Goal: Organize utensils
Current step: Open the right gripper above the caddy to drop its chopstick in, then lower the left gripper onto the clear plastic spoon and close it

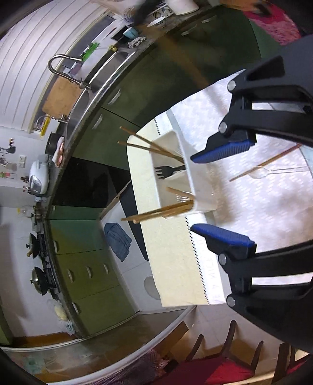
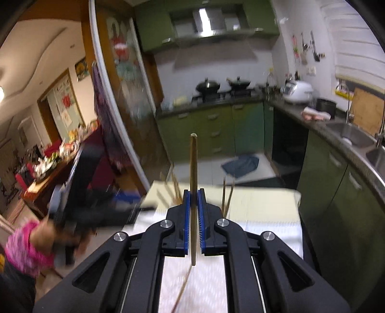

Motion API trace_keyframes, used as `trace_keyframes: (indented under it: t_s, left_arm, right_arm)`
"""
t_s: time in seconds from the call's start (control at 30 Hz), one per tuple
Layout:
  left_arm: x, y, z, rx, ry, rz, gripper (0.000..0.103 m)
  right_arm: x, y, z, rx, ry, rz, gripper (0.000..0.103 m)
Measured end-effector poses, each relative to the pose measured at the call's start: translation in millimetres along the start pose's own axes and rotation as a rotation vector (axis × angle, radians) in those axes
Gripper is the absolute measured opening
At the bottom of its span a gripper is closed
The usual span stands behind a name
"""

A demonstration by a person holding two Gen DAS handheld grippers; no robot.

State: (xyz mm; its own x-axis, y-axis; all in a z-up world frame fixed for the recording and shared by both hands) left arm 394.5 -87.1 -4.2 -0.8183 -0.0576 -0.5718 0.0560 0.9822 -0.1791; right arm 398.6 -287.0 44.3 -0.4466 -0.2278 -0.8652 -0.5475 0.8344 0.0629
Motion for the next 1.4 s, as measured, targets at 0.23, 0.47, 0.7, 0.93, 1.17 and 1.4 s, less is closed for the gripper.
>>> trace_keyframes:
  t_s: [0.23, 0.47, 0.7, 0.93, 1.17, 1.4]
  left_arm:
    - [48.6, 16.1, -11.8, -0.001, 0.059, 0.001, 0.056]
    - [104.7, 32.9, 14.9, 0.009, 0.189, -0.02, 0.057]
    - [124.5, 32.2, 37.5, 0.008, 0.269, -0.03, 0.057]
    - [127.8, 16.9, 48.3, -0.011, 0.293, 0.006, 0.06]
    - [157.5, -2.3, 90.8, -0.037, 0.401, 0.044, 0.061]
    - [181.8, -17.6, 129.3, -0.099, 0.482, 0.062, 0.052]
  right_arm:
    - [-47.4, -24.0, 44.9, 0.105, -0.054, 0.032, 0.007]
    - [-16.8, -38.4, 118.9, 0.141, 0.045, 0.041, 0.007]
    - [25.8, -39.8, 162.5, 0.139, 0.142, 0.009, 0.016]
    - [35.0, -35.8, 120.7, 0.147, 0.071, 0.021, 0.033]
    - [98.6, -26.8, 40.7, 0.148, 0.043, 0.006, 0.04]
    - [182.6, -43.3, 9.0, 0.114, 0.098, 0.107, 0.04]
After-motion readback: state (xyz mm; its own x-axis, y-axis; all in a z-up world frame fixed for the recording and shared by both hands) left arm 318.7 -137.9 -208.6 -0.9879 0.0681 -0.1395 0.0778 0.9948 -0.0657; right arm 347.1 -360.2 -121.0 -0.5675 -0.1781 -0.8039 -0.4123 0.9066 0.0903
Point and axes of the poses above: each gripper's, at about its wrist camera, not at the fingertips, and z roughly the way its jaws point, y to its left, x to its underside, the point moved 6 cm from there along z, roughly the way its jaws point, and after that the axes turned 10 degrees about -z, right-handed, at the moved point
